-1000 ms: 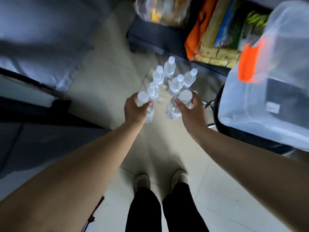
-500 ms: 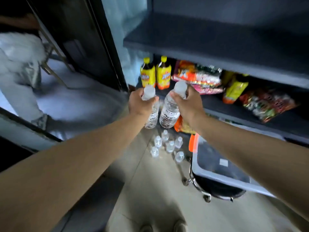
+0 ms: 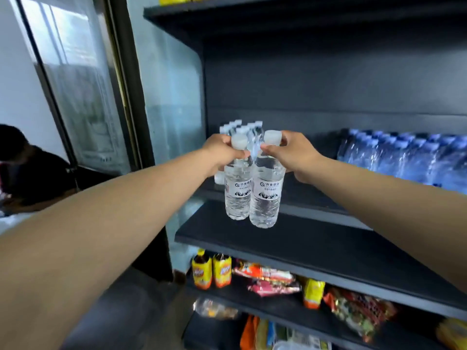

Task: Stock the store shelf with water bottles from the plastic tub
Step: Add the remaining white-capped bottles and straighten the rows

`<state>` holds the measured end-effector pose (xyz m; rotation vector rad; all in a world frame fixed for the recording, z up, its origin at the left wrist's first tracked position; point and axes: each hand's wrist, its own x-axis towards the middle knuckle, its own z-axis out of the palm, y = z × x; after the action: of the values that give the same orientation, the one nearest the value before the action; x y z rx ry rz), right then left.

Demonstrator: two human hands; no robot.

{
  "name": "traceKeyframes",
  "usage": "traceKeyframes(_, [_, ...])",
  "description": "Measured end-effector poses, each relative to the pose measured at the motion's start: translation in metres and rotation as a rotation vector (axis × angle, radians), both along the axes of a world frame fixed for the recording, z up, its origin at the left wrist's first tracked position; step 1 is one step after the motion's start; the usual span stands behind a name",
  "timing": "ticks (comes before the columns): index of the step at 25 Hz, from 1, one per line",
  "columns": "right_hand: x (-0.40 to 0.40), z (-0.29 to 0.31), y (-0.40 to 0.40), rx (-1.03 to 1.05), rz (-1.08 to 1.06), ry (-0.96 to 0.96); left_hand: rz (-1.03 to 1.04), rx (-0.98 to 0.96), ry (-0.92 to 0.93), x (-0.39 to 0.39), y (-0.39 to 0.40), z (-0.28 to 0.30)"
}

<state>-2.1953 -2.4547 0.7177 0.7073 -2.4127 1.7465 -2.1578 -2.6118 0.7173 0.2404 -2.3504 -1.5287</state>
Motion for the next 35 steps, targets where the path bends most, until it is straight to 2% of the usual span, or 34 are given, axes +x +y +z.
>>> traceKeyframes(4, [-0.041,0.049,0.001,-0.098,-0.036,-0.086,-0.066,-0.005,0.034,-0.056,-0.005,0.038])
traceKeyframes(7, [-0.085,0.056,-0.002,-0.1,-0.129,-0.104,-0.115,-0.008,0.024,-0.104,-0.02,0.042])
traceKeyframes(10, [-0.132,0.037,-0.004,-0.098,-0.264,-0.097,-0.19,-0.061,-0.009,-0.154,-0.034,0.024])
traceKeyframes(16, [-0.21,-0.03,0.006,0.008,-0.467,-0.125,-0.232,0.0,-0.052,-0.245,-0.032,-0.038])
traceKeyframes(19, [-0.25,-0.047,0.009,-0.006,-0.45,-0.129,-0.257,-0.007,-0.049,-0.288,-0.018,-0.042])
traceKeyframes(23, [-0.294,-0.054,0.007,-0.026,-0.351,-0.123,-0.289,-0.137,-0.073,-0.332,0.006,-0.043])
traceKeyframes(27, [-0.334,-0.058,0.007,-0.019,-0.337,-0.111,-0.191,-0.194,-0.114,-0.383,0.005,-0.04])
traceKeyframes(30, [-0.356,-0.058,0.009,-0.047,-0.332,-0.125,-0.092,-0.172,-0.179,-0.419,-0.013,-0.036])
traceKeyframes(35, [-0.387,-0.06,0.007,-0.054,-0.298,-0.108,-0.04,-0.078,-0.205,-0.464,-0.025,-0.042])
